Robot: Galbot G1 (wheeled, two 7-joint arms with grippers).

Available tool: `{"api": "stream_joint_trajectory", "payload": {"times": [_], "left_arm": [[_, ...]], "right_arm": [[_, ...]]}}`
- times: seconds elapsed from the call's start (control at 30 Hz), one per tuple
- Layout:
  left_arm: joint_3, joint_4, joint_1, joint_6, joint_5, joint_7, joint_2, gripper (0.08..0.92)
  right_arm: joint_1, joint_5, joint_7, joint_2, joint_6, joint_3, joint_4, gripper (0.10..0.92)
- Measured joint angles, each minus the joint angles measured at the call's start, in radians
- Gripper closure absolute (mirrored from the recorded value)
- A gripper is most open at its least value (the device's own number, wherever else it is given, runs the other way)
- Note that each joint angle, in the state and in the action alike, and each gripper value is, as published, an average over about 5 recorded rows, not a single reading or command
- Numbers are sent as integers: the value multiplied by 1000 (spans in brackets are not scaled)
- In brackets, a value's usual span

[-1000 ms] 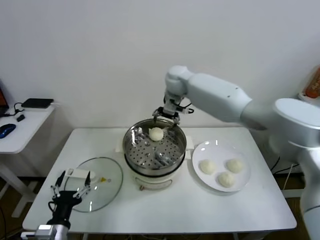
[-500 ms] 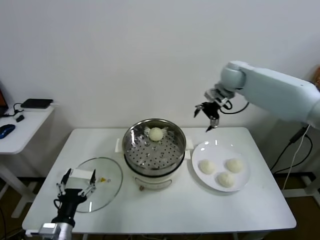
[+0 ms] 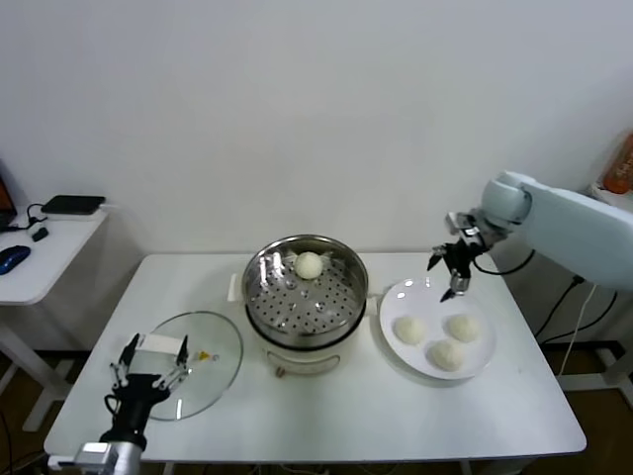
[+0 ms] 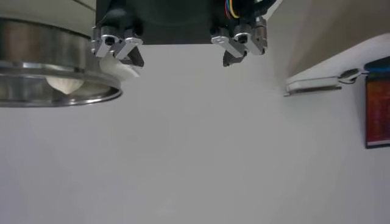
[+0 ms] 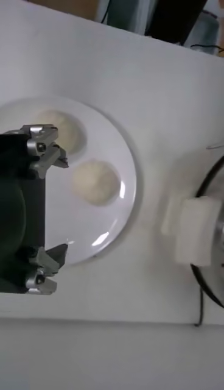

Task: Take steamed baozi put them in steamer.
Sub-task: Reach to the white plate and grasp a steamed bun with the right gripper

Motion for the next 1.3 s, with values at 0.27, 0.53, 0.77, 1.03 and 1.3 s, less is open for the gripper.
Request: {"api": "stream_joint_trajectory", "payload": {"times": [0.27, 0.53, 0.77, 1.03, 1.3], "left_arm": [[-4, -6, 3, -1, -6, -1, -5, 177], [-5, 0, 4, -4, -8, -2, -7, 177], [-6, 7, 3, -6, -10, -3, -7, 177], [-7, 9, 4, -8, -12, -3, -7, 177], [-8, 13, 5, -10, -16, -3, -8, 177]], "right_arm": [[-108, -27, 25, 37, -21, 49, -41, 203], [-184, -46, 45, 78, -22, 90, -87, 203], [-226, -61, 64, 111, -10, 114, -125, 203], [-259, -77, 82, 145, 6, 142, -164, 203], [-275, -92, 83, 170, 12, 157, -195, 203]]}}
